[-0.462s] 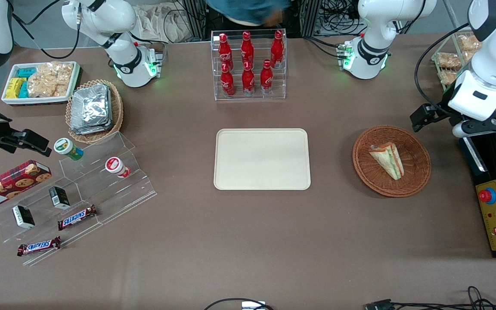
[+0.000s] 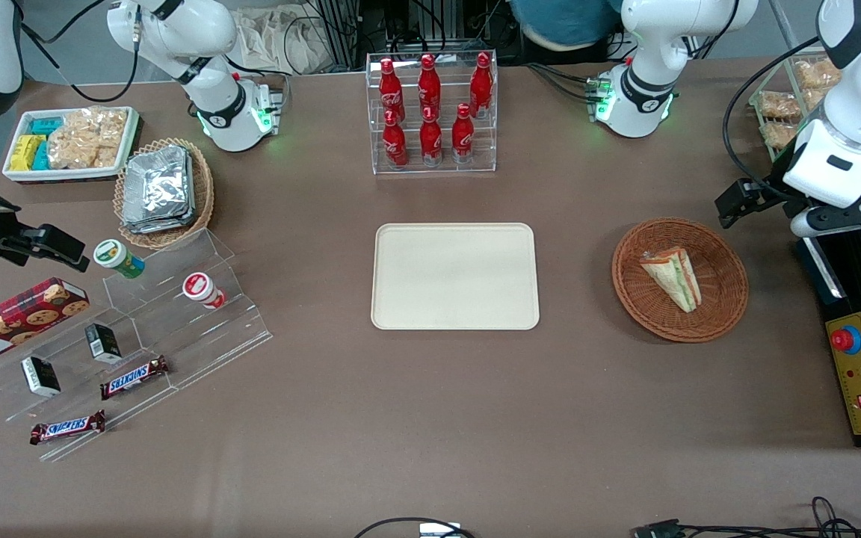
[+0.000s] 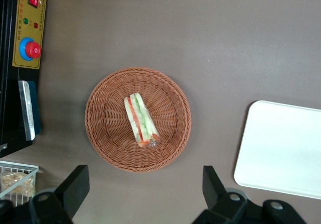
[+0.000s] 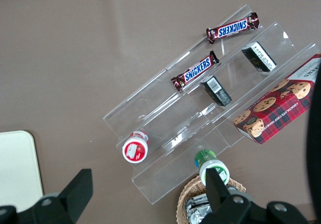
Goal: Place sandwich from basket to tray
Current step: 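Move the left gripper over the wrapped sandwich in the wicker basket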
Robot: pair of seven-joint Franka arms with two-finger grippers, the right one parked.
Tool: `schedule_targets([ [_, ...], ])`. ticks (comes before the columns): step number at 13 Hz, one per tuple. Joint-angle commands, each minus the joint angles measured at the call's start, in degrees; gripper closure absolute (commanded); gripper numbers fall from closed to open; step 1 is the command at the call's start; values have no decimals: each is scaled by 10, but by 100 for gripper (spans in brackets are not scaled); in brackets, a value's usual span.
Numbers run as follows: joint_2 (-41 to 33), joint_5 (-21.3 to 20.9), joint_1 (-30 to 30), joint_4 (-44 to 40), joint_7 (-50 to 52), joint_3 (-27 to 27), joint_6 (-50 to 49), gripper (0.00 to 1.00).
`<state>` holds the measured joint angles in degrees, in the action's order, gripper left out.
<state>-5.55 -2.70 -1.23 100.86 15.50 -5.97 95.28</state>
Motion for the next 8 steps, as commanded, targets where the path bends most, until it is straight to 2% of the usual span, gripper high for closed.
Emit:
schedule_targets([
  [1, -1, 0, -4, -3, -7, 5, -17, 0],
  [4, -2, -1, -1, 29, -3, 7, -12, 0],
  [8, -13, -5, 2, 135, 3, 24, 59, 0],
])
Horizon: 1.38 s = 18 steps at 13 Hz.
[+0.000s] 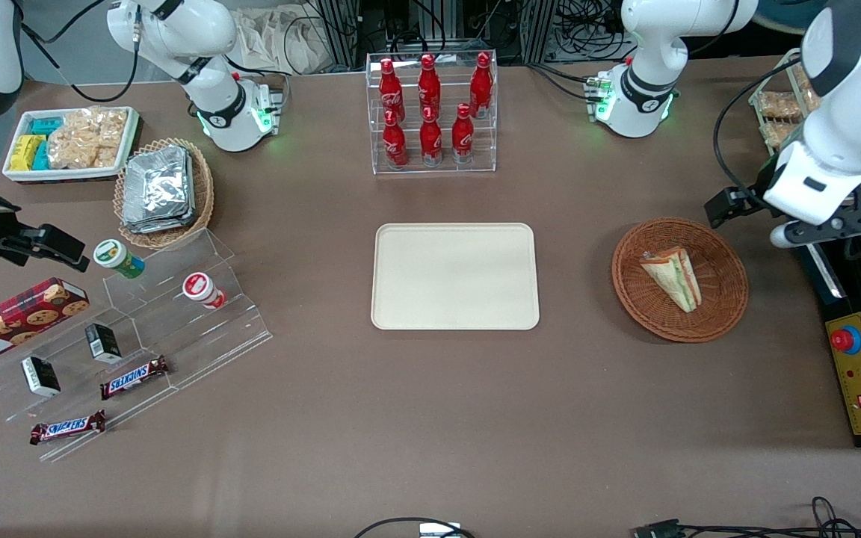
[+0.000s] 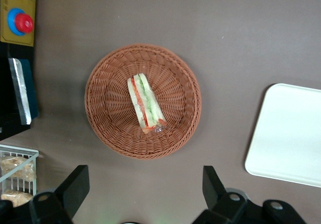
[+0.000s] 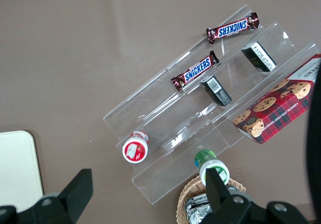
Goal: Place sandwich from basket to tray
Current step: 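Move the left gripper over the wrapped sandwich in the wicker basket, then lower the open left gripper around the sandwich in the basket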
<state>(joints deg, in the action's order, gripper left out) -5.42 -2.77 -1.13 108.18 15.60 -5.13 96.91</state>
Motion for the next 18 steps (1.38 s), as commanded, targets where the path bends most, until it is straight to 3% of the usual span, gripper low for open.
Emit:
schedule_targets([
  [1, -16, -4, 0, 104, 5, 33, 83, 0],
  [5, 0, -4, 1, 230, 16, 71, 230, 0],
  [13, 119, 3, 0, 270, 51, 86, 413, 0],
  [18, 161, 6, -6, 273, 89, 85, 463, 0],
])
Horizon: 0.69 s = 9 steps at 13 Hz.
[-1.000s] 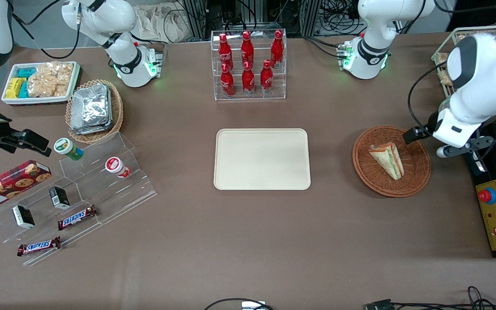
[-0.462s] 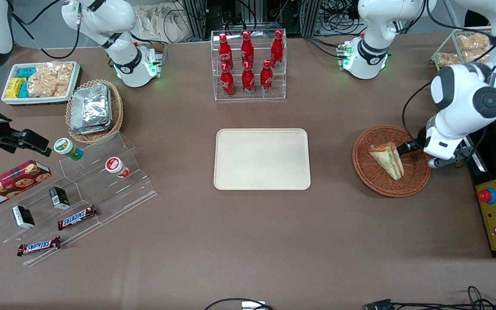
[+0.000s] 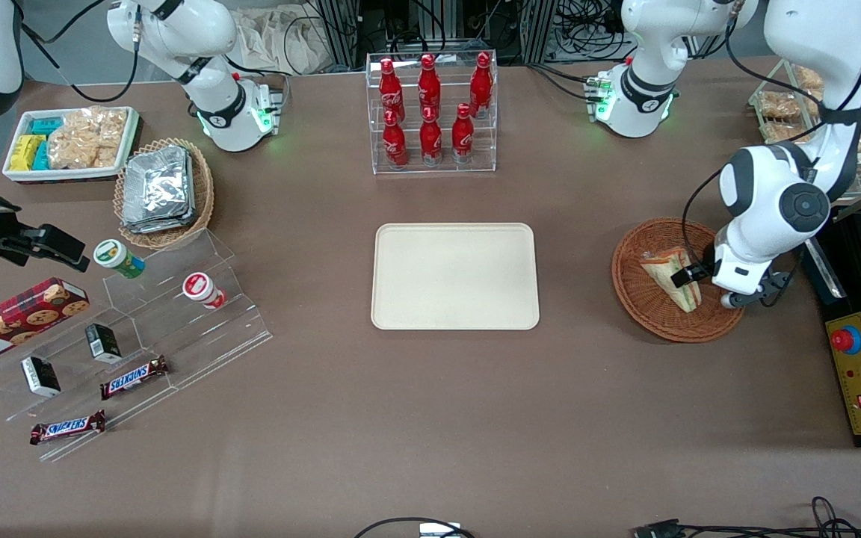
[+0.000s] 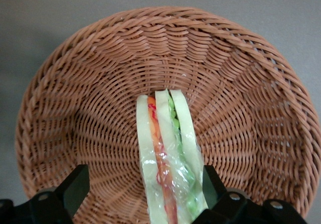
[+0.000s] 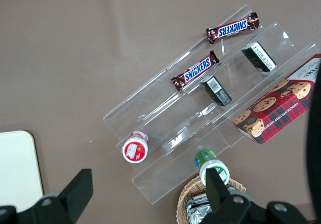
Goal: Place sandwich from basket to tray
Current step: 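Lower the open left gripper around the sandwich in the basket, then close the left gripper on the wrapped sandwich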
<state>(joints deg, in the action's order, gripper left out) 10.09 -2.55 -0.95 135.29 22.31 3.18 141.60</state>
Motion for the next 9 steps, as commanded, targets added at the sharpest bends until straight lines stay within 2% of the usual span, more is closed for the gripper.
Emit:
schedule_targets([
  [1, 9, 4, -9, 2, 32, 2, 17, 0],
  [5, 10, 4, -38, 1, 92, -1, 14, 0],
  [9, 9, 3, -44, -2, 97, -2, 10, 0],
])
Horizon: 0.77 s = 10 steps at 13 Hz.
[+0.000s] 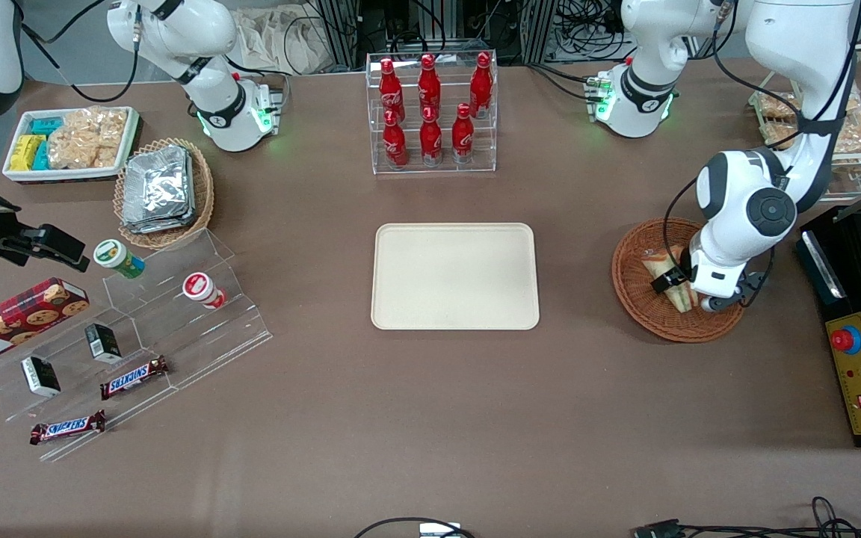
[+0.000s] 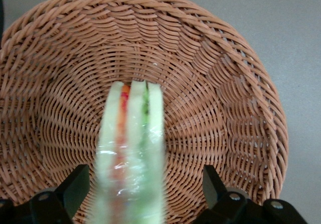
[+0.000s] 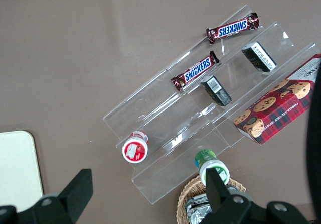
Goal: Place sandwich from basket to tray
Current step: 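Close the left gripper on the wrapped sandwich, then lift the sandwich up out of the basket with the left gripper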
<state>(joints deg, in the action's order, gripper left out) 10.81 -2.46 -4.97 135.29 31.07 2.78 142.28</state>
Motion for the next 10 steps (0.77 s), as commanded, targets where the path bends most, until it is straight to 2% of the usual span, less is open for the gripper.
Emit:
schedule_targets([
  [1, 2, 3, -5, -2, 9, 2, 4, 0],
  [8, -3, 3, -7, 19, 13, 2, -6, 2],
  [9, -5, 3, -7, 28, 13, 2, -5, 11],
  [10, -6, 3, -6, 30, 13, 2, -6, 30],
])
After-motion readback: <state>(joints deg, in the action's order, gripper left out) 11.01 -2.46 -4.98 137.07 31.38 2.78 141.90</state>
